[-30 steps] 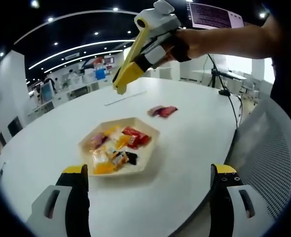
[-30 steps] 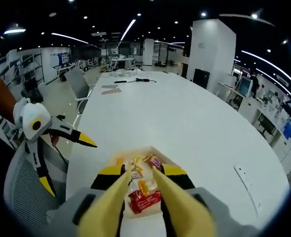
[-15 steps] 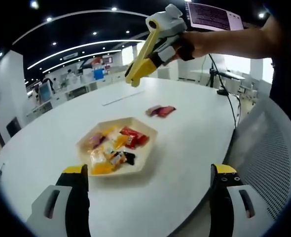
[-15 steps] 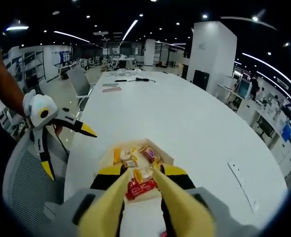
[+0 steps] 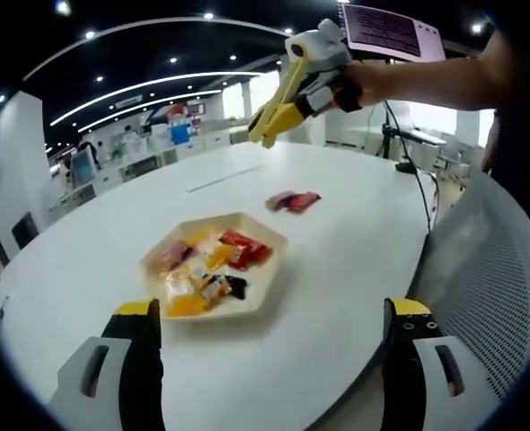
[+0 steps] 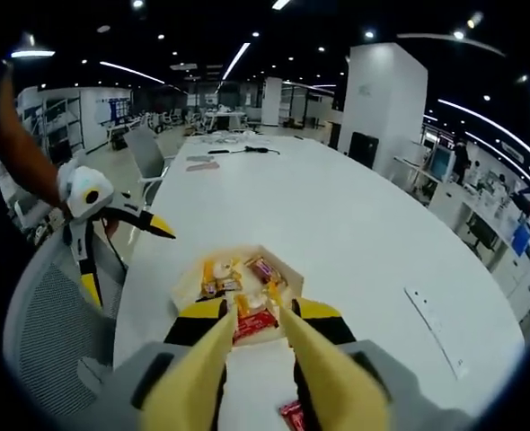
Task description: Place the target food into the container with the food tongs after gripping and lifting it, then release it inside without dropping or visibly crushing the food.
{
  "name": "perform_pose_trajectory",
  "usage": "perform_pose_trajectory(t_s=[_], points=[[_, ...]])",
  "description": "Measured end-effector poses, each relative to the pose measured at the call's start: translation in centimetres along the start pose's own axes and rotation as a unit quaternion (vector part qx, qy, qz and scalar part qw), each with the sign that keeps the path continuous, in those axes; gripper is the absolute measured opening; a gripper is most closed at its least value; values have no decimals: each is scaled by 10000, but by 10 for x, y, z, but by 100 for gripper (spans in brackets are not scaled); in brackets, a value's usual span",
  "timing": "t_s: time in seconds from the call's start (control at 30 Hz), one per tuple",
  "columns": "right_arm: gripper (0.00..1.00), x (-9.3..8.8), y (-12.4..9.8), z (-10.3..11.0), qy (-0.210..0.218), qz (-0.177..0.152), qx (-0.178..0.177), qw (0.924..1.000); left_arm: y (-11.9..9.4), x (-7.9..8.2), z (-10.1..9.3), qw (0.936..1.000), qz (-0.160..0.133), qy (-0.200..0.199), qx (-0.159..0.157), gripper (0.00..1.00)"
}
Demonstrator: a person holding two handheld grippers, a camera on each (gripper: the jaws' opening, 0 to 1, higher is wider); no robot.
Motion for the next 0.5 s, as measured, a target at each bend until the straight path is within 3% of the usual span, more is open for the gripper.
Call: perform_pose_trajectory(t_s=[0.5], points=[[28, -39, -44, -18, 76, 128, -239, 9996, 1, -3, 0, 10000, 75, 63, 17, 100]])
Point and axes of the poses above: the point that each gripper's makers call its tool centre point, and the gripper's own axes: y roughly forward along the fingers, z roughly to its left, x roughly out of its top, the point moved 4 cm from there along -y, roughly backward along the fingers, and after that the axes turned 5 degrees about x, right-handed, at the moved point
